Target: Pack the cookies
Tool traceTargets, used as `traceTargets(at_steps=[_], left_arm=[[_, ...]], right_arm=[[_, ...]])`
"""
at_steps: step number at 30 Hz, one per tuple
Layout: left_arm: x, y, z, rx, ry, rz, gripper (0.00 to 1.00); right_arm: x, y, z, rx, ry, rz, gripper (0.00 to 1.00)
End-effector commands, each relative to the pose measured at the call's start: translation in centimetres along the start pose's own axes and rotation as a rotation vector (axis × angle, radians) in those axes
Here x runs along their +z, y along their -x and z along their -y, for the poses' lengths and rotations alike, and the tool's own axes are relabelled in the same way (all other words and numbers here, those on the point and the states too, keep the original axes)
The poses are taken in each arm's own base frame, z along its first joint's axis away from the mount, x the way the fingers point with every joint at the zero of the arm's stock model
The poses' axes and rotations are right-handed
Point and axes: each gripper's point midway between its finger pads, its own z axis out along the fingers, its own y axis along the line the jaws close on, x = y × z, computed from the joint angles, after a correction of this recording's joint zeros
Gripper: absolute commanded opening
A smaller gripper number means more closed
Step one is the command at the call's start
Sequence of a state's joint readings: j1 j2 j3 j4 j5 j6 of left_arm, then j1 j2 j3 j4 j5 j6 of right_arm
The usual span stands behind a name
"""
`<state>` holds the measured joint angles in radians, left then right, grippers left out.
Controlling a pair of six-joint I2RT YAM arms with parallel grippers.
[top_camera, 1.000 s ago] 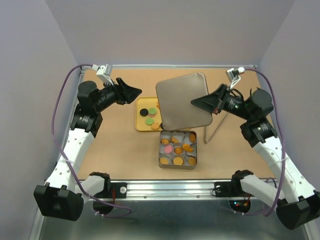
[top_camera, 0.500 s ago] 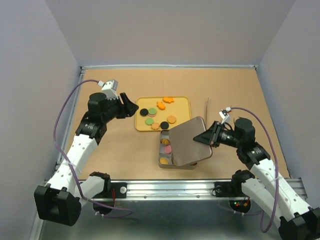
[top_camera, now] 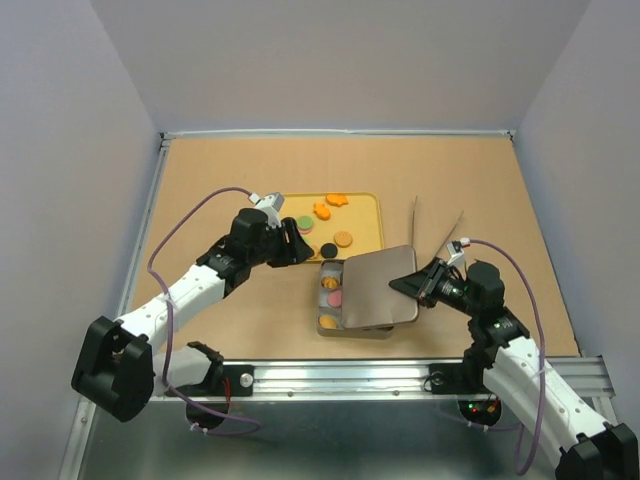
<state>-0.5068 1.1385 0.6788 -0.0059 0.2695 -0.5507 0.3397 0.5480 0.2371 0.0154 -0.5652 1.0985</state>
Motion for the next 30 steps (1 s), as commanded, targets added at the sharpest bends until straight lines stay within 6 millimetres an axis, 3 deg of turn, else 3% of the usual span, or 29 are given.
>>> traceTargets(at_steps=[1,6,15,18,25,27,28,30], left_arm=[[1.0,0.6,1.5,-0.001,-0.044,0.044,0.60],[2.0,-2.2,1.5,-0.016,-0.047,-0.018,0.58],[3.2,-4.6,2.1,-0.055,-0.081,-0.048,0.57],[3.6,-5.3,2.0,-0.057,-0.079,-0.061,0.57],[3.5,-6.0,1.8,-0.065,-0.077,-0.061,0.56],[3.5,-6.0,1.8,-0.061,-0.079,-0.060,0.56],[3.5,-6.0,1.8,-0.061,-0.079,-0.060,0.56],[3.6,-6.1,1.6,-0.063,-0.073,-0.065,0.56]], right_arm=[[0.2,1.4,0.1,0.022,0.045,0.108,0.00],[0.0,1.3,0.5,0.026,0.049,0.126,0.00],[1.1,-0.4,4.8,0.118,-0.091,0.037,0.04],[1.3,-1.0,5.8,0.137,-0.130,0.000,0.16],[1.2,-1.2,5.6,0.132,-0.129,-0.017,0.32],[1.1,-1.4,5.6,0.128,-0.141,-0.029,0.51],[0.9,-1.6,5.8,0.132,-0.158,-0.037,0.67],[0.8,-1.4,5.3,0.109,-0.157,-0.039,0.78]])
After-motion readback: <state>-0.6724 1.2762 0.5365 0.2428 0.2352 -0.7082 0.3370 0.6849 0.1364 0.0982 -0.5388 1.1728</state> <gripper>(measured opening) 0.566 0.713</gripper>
